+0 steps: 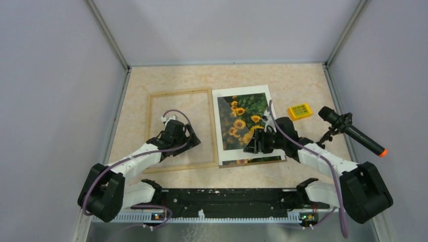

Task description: Put the photo into the frame

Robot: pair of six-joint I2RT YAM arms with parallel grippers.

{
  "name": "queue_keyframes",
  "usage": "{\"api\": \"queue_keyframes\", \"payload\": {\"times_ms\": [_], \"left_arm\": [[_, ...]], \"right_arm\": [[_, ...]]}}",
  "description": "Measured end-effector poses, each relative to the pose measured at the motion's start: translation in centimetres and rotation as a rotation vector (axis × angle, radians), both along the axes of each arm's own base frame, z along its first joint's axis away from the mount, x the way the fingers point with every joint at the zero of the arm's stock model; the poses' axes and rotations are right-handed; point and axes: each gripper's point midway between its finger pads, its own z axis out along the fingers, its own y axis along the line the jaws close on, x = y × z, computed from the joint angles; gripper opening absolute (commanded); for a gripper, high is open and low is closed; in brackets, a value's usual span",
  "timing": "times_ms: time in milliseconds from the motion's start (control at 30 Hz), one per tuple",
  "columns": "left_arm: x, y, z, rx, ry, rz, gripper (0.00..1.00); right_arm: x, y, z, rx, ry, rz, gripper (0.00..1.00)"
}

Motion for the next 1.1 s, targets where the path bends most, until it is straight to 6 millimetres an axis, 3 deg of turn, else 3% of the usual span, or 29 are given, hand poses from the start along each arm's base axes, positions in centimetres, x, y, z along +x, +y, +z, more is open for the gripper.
{"api": "queue_keyframes", "payload": {"times_ms": [267, 467, 733, 967, 1100], "left_arm": [[0.1, 1.7, -0.2, 0.073, -0.017, -0.016, 0.99], [0.0, 2.1, -0.3, 0.097, -0.02, -0.049, 0.99], [0.3, 2.2, -0.4, 0.094, -0.041, -0.079, 0.99], [0.7, 2.2, -0.3, 0.092, -0.068, -0.101, 0.99], [0.8, 2.2, -0.3, 0.094, -0.073, -0.105, 0.99]], "right_arm": [[0.1, 0.9, -0.7, 0.114, 0.198, 0.09, 0.7], [2.5, 2.4, 0.4, 0.156, 0.203, 0.133, 0.69], [5.8, 3.7, -0.1, 0.176, 0.17, 0.173, 0.65], [10.1, 5.5, -0.3, 0.233, 0.163, 0.217, 0.51], [11.4, 6.2, -1.1, 0.241, 0.185, 0.24, 0.36]]}}
